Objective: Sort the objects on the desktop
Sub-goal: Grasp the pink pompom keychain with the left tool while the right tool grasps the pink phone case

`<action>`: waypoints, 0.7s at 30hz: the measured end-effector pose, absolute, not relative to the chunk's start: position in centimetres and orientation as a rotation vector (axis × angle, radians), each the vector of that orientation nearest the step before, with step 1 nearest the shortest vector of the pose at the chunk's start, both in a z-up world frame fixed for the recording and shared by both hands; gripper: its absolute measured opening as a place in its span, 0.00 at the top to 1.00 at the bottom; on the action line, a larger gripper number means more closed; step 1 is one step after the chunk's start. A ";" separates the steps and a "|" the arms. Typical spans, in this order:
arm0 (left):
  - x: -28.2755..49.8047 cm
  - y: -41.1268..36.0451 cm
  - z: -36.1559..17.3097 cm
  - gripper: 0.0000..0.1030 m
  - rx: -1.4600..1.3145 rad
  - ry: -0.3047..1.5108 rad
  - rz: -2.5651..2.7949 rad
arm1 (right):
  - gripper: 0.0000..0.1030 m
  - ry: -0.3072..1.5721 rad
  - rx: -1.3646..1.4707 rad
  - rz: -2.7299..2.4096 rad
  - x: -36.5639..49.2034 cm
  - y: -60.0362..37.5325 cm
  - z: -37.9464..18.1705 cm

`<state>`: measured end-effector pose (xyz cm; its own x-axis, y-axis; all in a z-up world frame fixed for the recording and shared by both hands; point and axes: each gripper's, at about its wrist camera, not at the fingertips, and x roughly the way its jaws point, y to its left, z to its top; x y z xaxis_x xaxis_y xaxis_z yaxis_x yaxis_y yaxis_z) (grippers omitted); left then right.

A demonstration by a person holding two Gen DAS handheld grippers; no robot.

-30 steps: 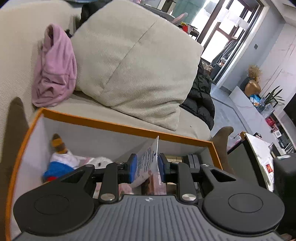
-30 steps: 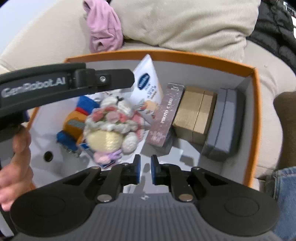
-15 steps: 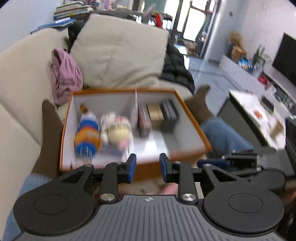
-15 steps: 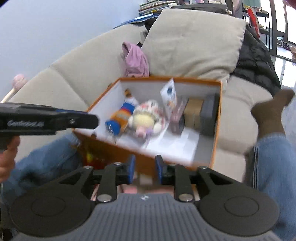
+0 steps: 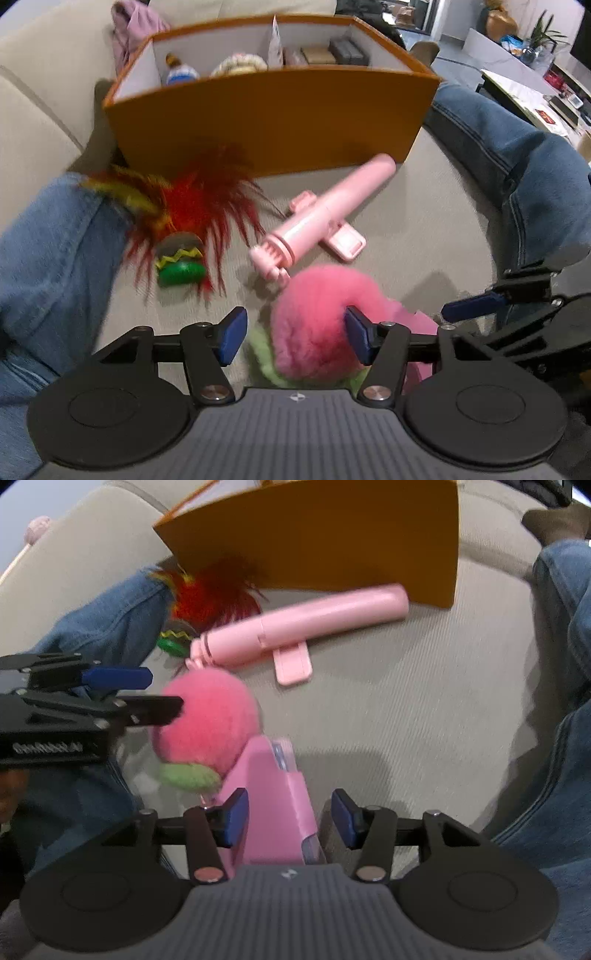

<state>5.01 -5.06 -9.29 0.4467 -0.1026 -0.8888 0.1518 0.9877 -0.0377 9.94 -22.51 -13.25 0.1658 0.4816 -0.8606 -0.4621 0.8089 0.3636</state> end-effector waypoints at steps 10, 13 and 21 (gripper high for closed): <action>5.6 -4.0 -12.9 0.29 -0.124 1.145 -0.209 | 0.46 1.256 0.064 0.713 10.4 -22.0 -14.9; 5.6 -4.4 -13.0 0.37 -0.096 1.120 -0.216 | 0.47 1.250 0.035 0.720 10.4 -21.5 -14.9; 5.0 -3.8 -12.6 0.51 -0.145 1.111 -0.214 | 0.67 1.203 0.066 0.711 9.1 -22.2 -13.7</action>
<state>4.99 -3.76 -12.62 0.4263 -0.2426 -0.8715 0.0979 0.9701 -0.2222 9.13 -22.16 -13.66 0.1724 0.5343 -0.8275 -0.4675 0.7838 0.4087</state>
